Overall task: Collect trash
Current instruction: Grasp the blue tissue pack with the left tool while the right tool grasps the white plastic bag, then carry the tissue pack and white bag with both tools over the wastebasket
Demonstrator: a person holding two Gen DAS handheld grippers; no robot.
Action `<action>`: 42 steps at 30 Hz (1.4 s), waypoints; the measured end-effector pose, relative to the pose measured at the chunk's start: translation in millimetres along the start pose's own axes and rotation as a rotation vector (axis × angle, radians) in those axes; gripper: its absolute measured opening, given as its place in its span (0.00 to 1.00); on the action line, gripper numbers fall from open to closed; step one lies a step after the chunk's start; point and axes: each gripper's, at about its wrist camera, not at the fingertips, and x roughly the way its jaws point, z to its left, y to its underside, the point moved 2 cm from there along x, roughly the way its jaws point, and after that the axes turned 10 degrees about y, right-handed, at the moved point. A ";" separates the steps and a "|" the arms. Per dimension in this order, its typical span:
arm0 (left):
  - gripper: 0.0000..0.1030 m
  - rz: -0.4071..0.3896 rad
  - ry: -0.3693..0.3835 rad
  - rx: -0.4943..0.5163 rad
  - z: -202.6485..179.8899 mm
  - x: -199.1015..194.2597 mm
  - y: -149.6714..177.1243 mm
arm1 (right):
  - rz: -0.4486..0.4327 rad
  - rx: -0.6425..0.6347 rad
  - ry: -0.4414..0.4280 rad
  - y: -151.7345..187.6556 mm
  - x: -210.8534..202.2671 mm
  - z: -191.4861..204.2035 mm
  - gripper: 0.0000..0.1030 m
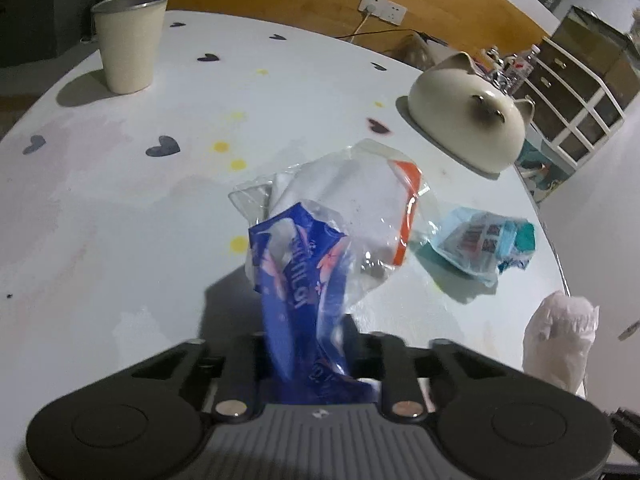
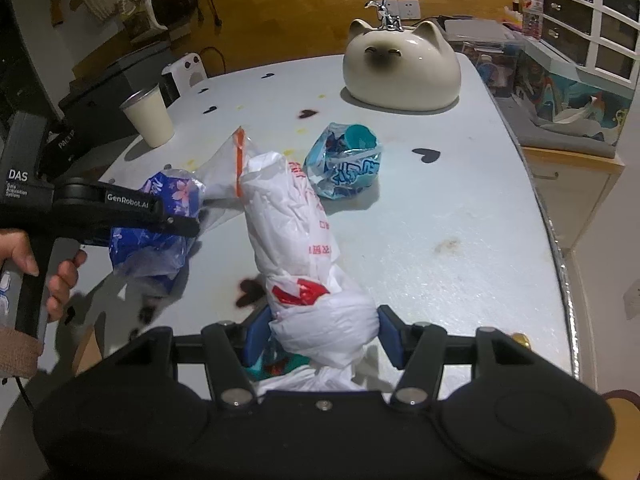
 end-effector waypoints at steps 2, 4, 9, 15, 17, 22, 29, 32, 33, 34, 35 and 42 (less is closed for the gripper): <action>0.17 -0.008 0.006 0.015 -3.4 -7.2 4.1 | -0.002 0.000 0.008 0.5 -3.7 -0.9 0.56; 0.17 -0.022 0.009 0.039 -9.5 -17.5 7.7 | -0.004 0.001 0.018 1.2 -8.1 -2.3 0.56; 0.17 -0.071 0.000 0.126 -32.1 -54.6 20.1 | -0.026 0.008 0.036 -0.2 -26.1 -3.5 0.56; 0.17 -0.126 -0.009 0.205 -59.8 -101.4 38.6 | -0.061 0.015 0.052 -1.7 -58.1 -5.2 0.56; 0.17 -0.143 -0.020 0.226 -68.2 -115.5 45.6 | -0.072 0.021 0.056 -0.2 -69.8 -6.2 0.56; 0.17 -0.165 -0.033 0.254 -87.5 -149.1 67.6 | -0.092 0.040 0.065 7.1 -99.3 -10.1 0.56; 0.17 -0.171 -0.042 0.268 -109.4 -182.4 100.6 | -0.111 0.067 0.085 22.5 -139.0 -17.0 0.56; 0.17 -0.175 -0.045 0.267 -116.6 -194.7 113.6 | -0.120 0.071 0.096 29.5 -156.2 -18.9 0.56; 0.17 -0.177 -0.043 0.264 -118.7 -198.9 118.1 | -0.123 0.071 0.099 32.5 -162.6 -19.6 0.56; 0.17 -0.179 -0.044 0.264 -120.7 -202.8 122.3 | -0.126 0.072 0.101 36.0 -168.6 -19.4 0.56; 0.17 -0.181 -0.046 0.264 -122.9 -206.6 126.6 | -0.129 0.073 0.102 38.8 -173.9 -19.8 0.56; 0.17 -0.193 -0.057 0.255 -139.6 -227.2 153.3 | -0.150 0.067 0.113 59.1 -210.9 -23.6 0.56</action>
